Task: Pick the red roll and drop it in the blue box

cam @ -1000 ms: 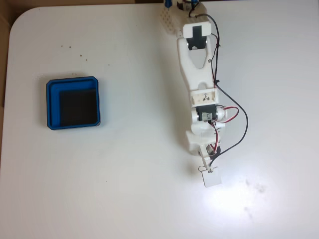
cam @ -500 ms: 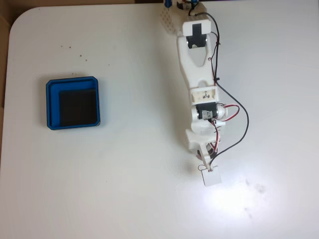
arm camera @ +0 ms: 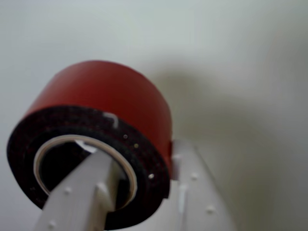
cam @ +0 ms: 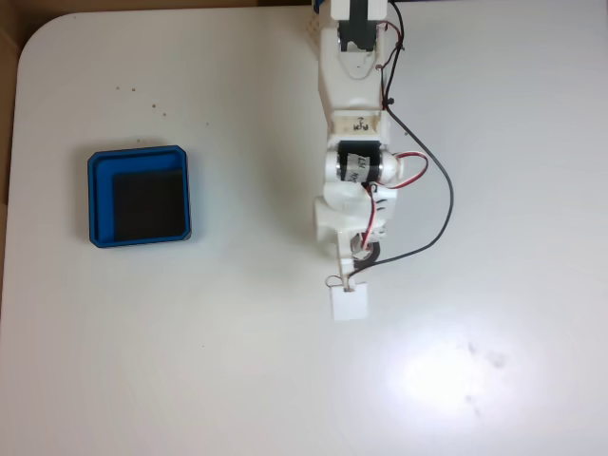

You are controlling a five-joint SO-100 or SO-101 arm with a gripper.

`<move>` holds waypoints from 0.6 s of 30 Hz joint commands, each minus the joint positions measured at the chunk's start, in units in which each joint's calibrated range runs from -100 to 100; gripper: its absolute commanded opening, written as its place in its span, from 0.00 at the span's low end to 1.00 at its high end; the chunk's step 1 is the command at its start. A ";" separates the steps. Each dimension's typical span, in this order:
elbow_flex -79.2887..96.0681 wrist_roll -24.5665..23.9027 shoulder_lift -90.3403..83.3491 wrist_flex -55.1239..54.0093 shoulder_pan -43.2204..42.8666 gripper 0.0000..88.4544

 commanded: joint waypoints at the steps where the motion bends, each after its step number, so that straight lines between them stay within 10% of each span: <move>1: -3.56 0.37 -5.96 2.06 6.16 0.01; 18: -3.83 0.11 -6.47 1.16 37.52 0.01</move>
